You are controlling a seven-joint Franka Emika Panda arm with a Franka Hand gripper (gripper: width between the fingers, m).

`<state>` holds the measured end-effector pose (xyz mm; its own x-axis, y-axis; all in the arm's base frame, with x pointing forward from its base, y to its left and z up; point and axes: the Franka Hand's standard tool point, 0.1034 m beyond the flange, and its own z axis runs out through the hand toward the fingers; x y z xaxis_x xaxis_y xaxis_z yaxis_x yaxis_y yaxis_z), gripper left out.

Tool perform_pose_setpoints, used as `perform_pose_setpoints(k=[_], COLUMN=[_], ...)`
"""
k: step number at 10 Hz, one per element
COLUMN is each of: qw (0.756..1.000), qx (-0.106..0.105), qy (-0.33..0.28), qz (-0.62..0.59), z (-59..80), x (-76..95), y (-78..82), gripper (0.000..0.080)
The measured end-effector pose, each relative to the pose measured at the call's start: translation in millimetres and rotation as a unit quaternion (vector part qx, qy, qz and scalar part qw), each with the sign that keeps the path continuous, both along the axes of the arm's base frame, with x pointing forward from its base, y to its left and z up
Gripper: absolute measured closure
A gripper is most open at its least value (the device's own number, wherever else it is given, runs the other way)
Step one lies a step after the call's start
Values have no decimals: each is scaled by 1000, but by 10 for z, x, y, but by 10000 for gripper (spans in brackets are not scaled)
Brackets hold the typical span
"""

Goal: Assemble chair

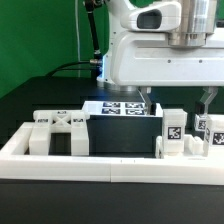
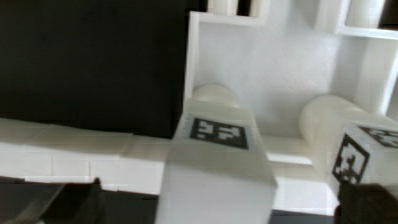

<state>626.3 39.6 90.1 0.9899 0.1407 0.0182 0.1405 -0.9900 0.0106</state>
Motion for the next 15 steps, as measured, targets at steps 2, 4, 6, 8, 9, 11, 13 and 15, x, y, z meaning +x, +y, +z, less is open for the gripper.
perform_pose_setpoints(k=[2, 4, 6, 8, 9, 11, 13, 15], qw=[1000, 1000, 1000, 1000, 1000, 995, 977, 958], qx=[-1, -1, 0, 0, 0, 3, 9, 11], qy=[-3, -3, -3, -3, -3, -4, -3, -3], qz=[0, 0, -3, -12, -13, -97, -215, -287], z=[-19, -22, -23, -23, -23, -24, -31, -34], x=[11, 12, 11, 11, 11, 10, 3, 2], y=[-9, -10, -7, -7, -7, 3, 10, 13], gripper=[151, 151, 421, 511, 511, 511, 511, 509])
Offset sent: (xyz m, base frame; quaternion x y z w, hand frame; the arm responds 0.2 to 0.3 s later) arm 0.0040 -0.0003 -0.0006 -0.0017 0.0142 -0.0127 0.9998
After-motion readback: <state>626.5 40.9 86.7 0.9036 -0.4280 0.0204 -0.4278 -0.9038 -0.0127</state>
